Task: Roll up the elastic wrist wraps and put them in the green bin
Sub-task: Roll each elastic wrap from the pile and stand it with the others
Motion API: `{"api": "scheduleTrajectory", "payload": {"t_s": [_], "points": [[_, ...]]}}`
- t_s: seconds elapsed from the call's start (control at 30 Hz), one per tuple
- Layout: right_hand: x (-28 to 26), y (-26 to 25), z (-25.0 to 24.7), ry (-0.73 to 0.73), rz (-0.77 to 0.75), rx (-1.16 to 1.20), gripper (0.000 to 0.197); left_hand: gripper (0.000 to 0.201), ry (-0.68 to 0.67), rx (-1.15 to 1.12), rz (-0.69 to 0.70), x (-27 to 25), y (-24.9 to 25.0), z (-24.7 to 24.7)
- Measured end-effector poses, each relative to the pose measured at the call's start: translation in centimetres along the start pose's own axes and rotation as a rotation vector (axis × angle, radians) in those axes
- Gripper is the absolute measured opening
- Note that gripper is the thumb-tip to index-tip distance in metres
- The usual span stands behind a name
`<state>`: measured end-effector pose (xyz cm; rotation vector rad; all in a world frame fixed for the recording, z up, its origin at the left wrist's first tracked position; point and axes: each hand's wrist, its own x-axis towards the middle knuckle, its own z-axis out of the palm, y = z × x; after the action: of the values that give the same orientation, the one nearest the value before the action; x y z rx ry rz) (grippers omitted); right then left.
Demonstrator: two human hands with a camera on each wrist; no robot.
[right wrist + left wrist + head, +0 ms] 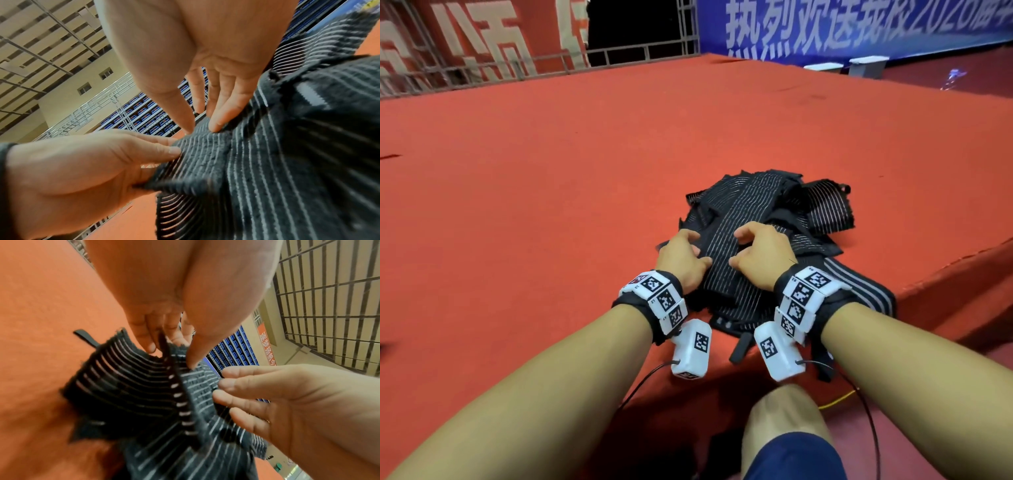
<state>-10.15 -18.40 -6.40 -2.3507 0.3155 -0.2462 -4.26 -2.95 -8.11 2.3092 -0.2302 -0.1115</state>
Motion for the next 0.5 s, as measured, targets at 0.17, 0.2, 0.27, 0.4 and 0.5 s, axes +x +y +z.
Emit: {"api": "scheduleTrajectory", "payload": {"t_s": [0.17, 0.2, 0.27, 0.4, 0.5], "points": [[-0.7, -2.7, 1.4, -0.082, -0.132, 0.003, 0.052, 0.033, 0.042, -0.074, 0.058, -0.9, 0.0, -2.2], [-0.9, -3.2, 1.6, -0.094, -0.163, -0.014, 0.055, 0.034, 0.055, -0.105, 0.059, -1.2, 0.1, -2.7], [-1.3, -3.9, 2.1, -0.109, -0.229, -0.062, 0.063, 0.039, 0.107, -0.226, 0.059, -1.6, -0.1, -3.8], [-1.9, -4.8, 3.2, -0.131, -0.321, -0.092, 0.08, 0.046, 0.24, -0.465, 0.068, -2.8, -0.4, -6.3], [-2.5, -5.8, 4.0, -0.167, -0.388, -0.057, 0.086, 0.044, 0.271, -0.565, 0.086, -3.9, -0.6, -8.2]]}}
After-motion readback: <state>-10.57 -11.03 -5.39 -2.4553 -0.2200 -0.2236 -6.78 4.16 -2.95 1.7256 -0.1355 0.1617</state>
